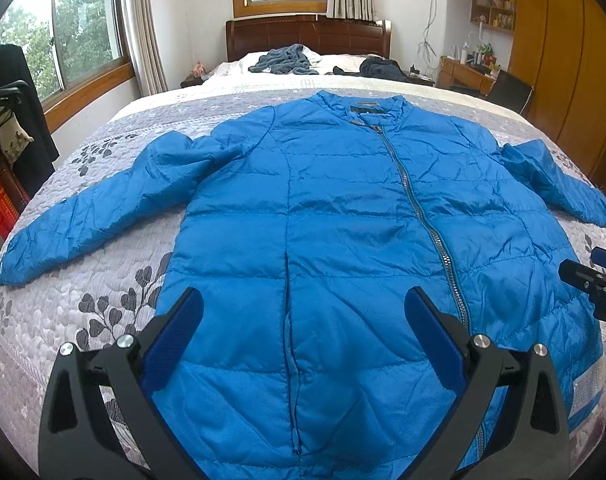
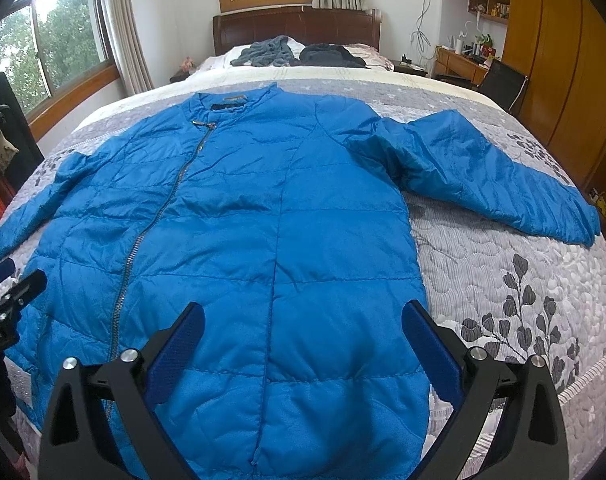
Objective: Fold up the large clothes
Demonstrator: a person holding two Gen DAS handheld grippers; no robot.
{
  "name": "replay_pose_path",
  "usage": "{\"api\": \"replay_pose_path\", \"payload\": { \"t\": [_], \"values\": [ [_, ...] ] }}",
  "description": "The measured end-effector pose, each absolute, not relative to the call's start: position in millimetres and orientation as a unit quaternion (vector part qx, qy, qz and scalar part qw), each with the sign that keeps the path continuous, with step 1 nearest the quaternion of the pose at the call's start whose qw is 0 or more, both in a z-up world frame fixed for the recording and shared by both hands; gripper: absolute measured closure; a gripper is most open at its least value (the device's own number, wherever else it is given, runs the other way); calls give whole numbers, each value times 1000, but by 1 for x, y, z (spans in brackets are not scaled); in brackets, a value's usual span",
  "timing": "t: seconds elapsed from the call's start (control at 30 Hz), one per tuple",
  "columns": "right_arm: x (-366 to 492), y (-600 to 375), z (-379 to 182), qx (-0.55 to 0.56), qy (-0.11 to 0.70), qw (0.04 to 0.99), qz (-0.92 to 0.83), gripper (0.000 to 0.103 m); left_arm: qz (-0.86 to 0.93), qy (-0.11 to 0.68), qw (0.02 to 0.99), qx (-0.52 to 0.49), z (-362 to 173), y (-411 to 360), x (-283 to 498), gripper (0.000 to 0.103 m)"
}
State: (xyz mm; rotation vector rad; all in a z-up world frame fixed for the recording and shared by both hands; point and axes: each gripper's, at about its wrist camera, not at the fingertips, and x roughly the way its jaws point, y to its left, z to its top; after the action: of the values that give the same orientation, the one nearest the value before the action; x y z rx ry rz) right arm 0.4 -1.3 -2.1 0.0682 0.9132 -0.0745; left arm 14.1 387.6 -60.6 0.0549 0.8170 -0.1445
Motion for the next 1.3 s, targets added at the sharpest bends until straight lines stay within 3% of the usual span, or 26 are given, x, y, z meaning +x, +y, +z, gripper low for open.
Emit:
{"api": "replay_pose_path", "payload": {
  "t": [0.93, 1.07, 1.3],
  "values": [
    [2, -16, -1, 40, 437, 898, -39, 4, -73, 401, 912, 34, -61, 380, 18, 3],
    [5, -49, 0, 61, 433, 898, -53, 4, -108, 400, 910, 16, -56, 367, 32, 3],
    [22, -202, -1, 167, 444, 867, -153, 4, -134, 414, 900, 30, -43, 307, 77, 3]
  ]
}}
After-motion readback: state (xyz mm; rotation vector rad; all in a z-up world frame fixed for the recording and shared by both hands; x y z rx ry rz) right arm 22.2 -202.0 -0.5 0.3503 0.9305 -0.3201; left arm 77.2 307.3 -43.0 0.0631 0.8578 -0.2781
